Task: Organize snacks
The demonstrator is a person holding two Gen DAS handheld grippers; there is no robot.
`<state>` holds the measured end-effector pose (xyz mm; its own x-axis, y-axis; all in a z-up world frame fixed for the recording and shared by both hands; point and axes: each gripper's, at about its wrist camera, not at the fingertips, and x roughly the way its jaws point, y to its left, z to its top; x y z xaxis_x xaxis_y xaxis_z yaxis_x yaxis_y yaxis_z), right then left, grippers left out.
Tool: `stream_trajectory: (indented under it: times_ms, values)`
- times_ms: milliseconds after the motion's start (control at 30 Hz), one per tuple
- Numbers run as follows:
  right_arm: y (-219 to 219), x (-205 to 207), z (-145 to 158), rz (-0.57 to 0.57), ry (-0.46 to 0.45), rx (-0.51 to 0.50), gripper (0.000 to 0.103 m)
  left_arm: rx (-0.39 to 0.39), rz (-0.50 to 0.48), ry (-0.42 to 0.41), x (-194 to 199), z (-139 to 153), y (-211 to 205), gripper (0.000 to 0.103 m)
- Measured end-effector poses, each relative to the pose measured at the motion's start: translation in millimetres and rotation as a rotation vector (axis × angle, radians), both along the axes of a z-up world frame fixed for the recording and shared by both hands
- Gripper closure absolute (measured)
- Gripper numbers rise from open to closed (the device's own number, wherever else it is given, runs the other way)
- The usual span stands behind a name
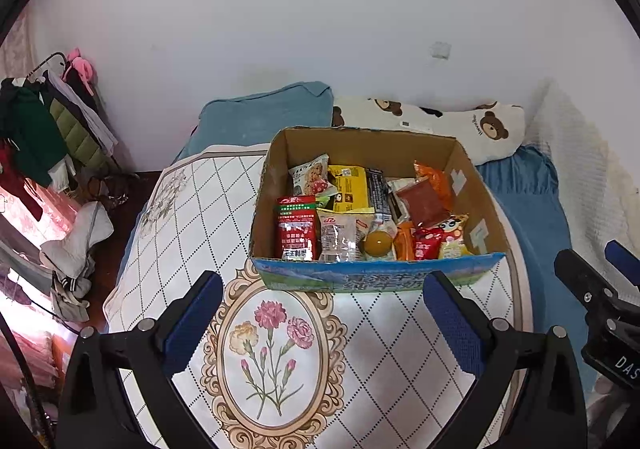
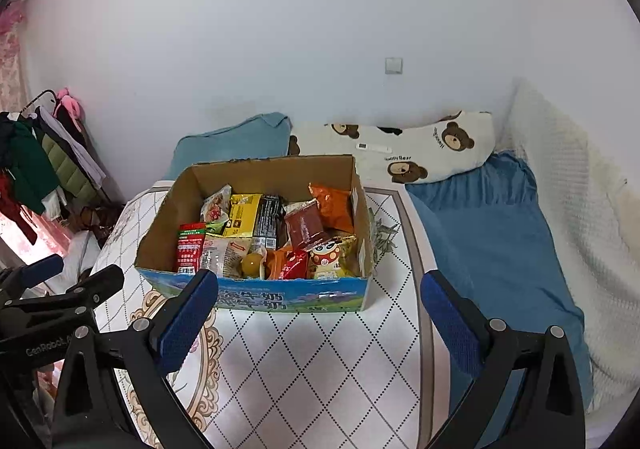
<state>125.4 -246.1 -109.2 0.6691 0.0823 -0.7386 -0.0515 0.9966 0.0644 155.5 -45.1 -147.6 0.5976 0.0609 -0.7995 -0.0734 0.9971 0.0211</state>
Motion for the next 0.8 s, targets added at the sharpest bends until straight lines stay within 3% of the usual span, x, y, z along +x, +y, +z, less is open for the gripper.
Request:
stream_trajectory:
  times_ms: [267, 800]
  values:
    - [8.8, 19.5, -14.1, 0.013, 0.022, -0.007, 0.000, 0.010, 0.012, 0.023, 11.3, -10.2, 4.8, 0.001]
    - [13.2, 20.4, -16.3, 0.018, 0.026, -0.016, 0.000, 0.001, 0.019, 0.023, 12.8, -10.6, 10.8, 0.001]
